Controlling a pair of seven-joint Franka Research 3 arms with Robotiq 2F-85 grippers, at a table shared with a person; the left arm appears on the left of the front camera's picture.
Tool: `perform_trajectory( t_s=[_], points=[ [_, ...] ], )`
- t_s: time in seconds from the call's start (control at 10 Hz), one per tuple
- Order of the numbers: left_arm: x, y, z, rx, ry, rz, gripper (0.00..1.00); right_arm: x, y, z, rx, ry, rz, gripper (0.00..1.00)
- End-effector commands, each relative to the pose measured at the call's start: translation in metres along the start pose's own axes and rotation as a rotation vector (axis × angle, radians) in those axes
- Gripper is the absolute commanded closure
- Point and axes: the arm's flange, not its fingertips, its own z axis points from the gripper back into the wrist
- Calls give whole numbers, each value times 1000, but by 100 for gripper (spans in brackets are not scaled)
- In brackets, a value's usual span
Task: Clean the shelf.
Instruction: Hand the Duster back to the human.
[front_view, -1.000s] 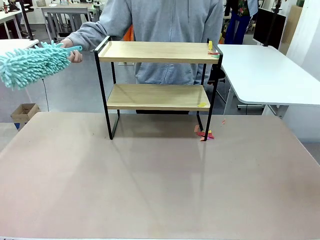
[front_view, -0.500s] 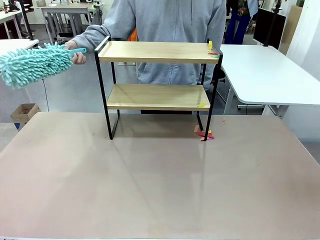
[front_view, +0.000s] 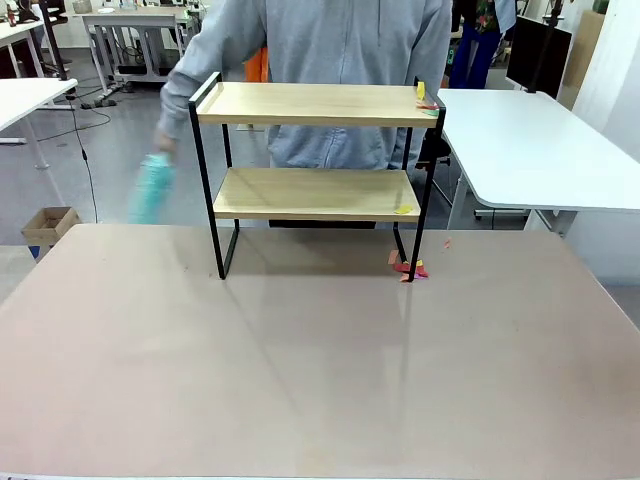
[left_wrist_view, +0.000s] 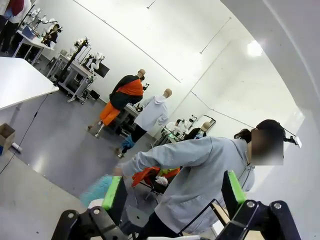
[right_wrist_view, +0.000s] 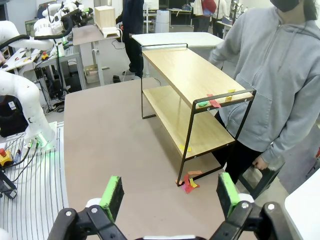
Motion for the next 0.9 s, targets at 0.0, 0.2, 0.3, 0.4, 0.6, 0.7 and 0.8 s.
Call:
perform_trajectory(
  t_s=[0.0, 0.2, 0.3, 0.4, 0.6, 0.7, 0.8],
  points=[
    [-1, -1, 1, -1, -4, 6, 0, 2, -1, 0, 0, -16, 0, 0],
    [-1, -1, 1, -1, -4, 6, 0, 2, -1, 0, 0, -16, 0, 0],
    [-1, -1, 1, -1, -4, 6, 0, 2, -1, 0, 0, -16, 0, 0],
    [-1, -1, 1, -1, -4, 6, 0, 2, -1, 0, 0, -16, 0, 0],
    [-1, -1, 1, -1, -4, 6, 0, 2, -1, 0, 0, -16, 0, 0],
    [-1, -1, 1, -1, -4, 6, 0, 2, -1, 0, 0, -16, 0, 0],
    [-1, -1, 1, -1, -4, 6, 0, 2, -1, 0, 0, -16, 0, 0]
  ],
)
